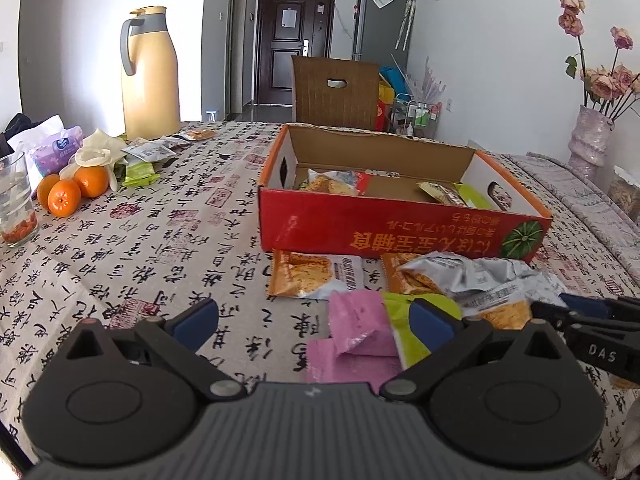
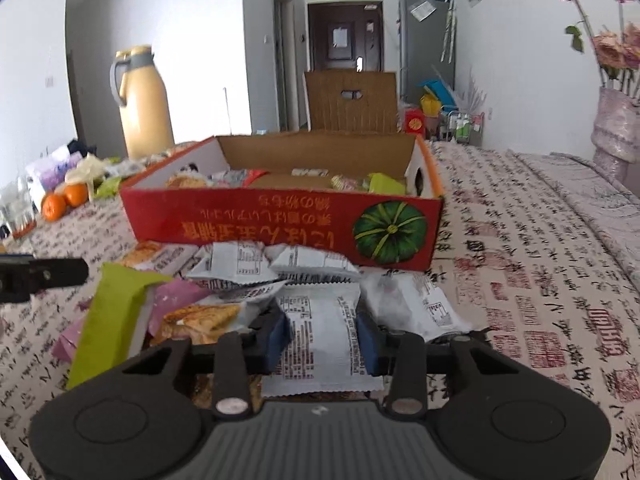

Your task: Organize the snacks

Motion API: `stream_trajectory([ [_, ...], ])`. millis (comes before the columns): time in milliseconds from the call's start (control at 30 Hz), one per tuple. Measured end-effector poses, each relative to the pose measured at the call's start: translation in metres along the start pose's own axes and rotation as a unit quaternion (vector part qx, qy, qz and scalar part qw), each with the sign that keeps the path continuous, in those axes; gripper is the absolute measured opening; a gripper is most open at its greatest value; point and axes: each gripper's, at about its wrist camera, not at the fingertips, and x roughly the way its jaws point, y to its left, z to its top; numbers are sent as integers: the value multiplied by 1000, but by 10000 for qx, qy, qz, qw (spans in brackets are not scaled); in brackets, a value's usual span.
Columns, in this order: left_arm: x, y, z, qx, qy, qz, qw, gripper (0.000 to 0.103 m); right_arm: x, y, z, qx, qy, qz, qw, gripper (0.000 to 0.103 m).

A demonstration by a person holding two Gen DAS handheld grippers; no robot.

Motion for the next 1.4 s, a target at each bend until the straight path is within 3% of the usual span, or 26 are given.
stream_trajectory([
  [267, -7, -30, -8, 196, 112, -89, 9997, 103, -29, -11, -6, 202, -346, -21, 9992, 38],
  [533, -11, -62, -24, 390, 199, 56, 9990, 103, -48, -18, -19, 322, -494, 116, 9982, 38],
  [767, -3, -78, -34, 381, 415, 327, 9979, 80, -56, -23, -32, 421, -531, 281, 9973, 38],
  [933, 0, -85, -40, 433, 448, 509, 9968, 77, -60, -28, -39, 498, -548, 329, 9967, 38],
  [1033, -1, -88, -42, 495, 405, 557, 9964, 65, -62, -30, -42, 531, -544, 342, 9965, 38],
  [1100, -3, -88, -42, 524, 370, 530, 9965, 49, -63, -29, -43, 538, -544, 351, 9965, 38],
  [1267, -6, -86, -42, 487, 341, 566, 9966, 39, -66, -26, -45, 513, -563, 355, 9965, 38],
  [1400, -11, -83, -41, 482, 324, 474, 9972, 37, -69, -24, -45, 490, -577, 331, 9966, 38],
])
